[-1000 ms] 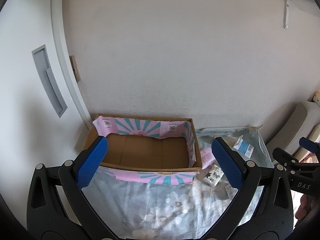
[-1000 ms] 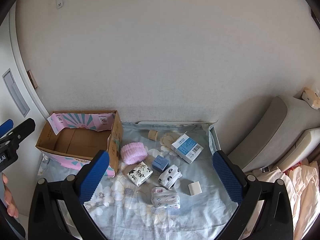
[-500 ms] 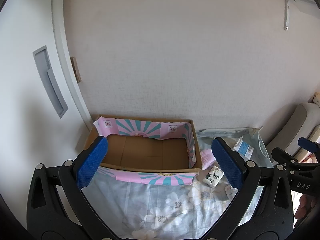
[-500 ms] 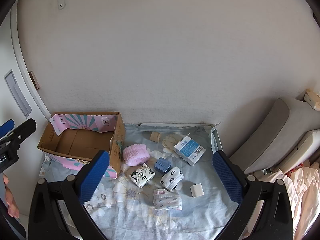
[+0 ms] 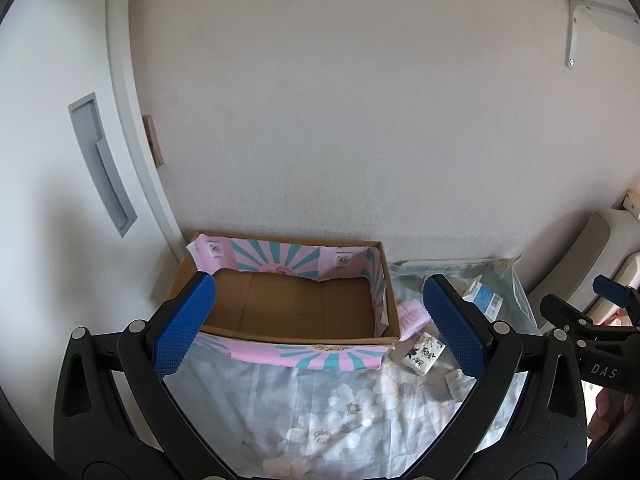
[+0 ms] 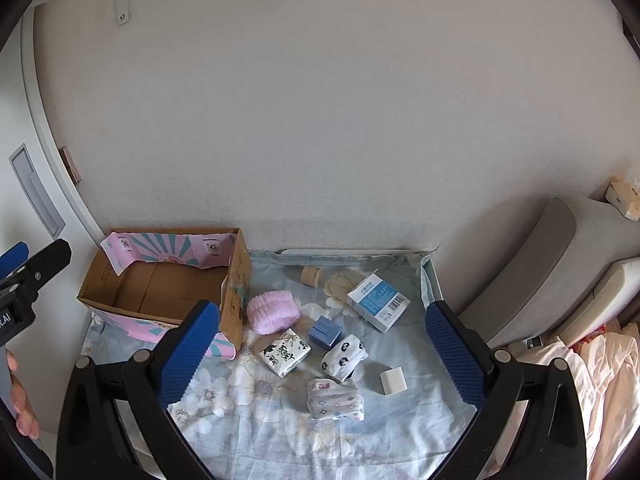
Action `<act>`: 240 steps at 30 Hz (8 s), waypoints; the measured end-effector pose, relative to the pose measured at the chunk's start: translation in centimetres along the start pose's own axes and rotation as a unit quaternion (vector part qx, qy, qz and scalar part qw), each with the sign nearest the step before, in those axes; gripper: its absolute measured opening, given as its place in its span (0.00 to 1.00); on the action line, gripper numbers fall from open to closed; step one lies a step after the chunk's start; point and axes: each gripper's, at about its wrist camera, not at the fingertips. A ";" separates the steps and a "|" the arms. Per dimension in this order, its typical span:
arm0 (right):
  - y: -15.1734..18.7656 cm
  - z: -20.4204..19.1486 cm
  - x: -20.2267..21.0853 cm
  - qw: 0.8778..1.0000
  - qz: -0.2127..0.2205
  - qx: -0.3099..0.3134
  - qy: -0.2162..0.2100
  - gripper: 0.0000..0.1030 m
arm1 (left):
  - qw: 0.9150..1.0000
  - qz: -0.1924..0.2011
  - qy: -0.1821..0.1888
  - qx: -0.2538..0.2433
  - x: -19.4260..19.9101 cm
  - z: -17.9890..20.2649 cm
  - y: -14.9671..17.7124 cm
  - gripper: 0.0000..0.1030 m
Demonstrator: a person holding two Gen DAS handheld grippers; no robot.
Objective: Organize objects
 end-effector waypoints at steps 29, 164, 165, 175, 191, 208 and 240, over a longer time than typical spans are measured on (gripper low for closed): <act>1.8 9.6 -3.7 0.997 -0.044 0.066 -0.014 1.00 | 0.995 -0.071 0.062 -0.026 -7.4 11.8 0.2 1.00; -2.4 -18.5 -27.0 0.965 -0.223 0.065 -0.118 0.25 | 0.973 -0.221 0.024 0.062 -22.9 -17.6 4.2 0.41; -2.4 -18.5 -27.0 0.965 -0.224 0.067 -0.120 0.27 | 0.972 -0.224 0.021 0.063 -23.0 -17.7 4.0 0.49; -2.6 -18.3 -25.0 0.961 -0.213 0.101 -0.141 0.86 | 0.974 -0.206 0.027 0.087 -22.5 -18.4 3.0 1.00; -2.1 -18.1 -22.9 0.961 -0.215 0.105 -0.141 0.86 | 0.976 -0.197 0.027 0.083 -19.2 -16.7 2.1 1.00; -4.8 -10.1 -17.3 0.964 -0.202 0.112 -0.133 1.00 | 0.986 -0.158 0.031 0.038 -11.8 -9.5 -0.4 1.00; -1.9 7.7 -19.9 0.942 -0.153 0.247 -0.169 1.00 | 0.957 -0.195 0.002 0.214 -14.4 11.8 9.0 1.00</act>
Point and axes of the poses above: each gripper's, at about its wrist camera, not at the fingertips, and x roughly against the way its jaws point, z to its right, y to its underside, and after that the axes turned 1 degree about -z, right-handed
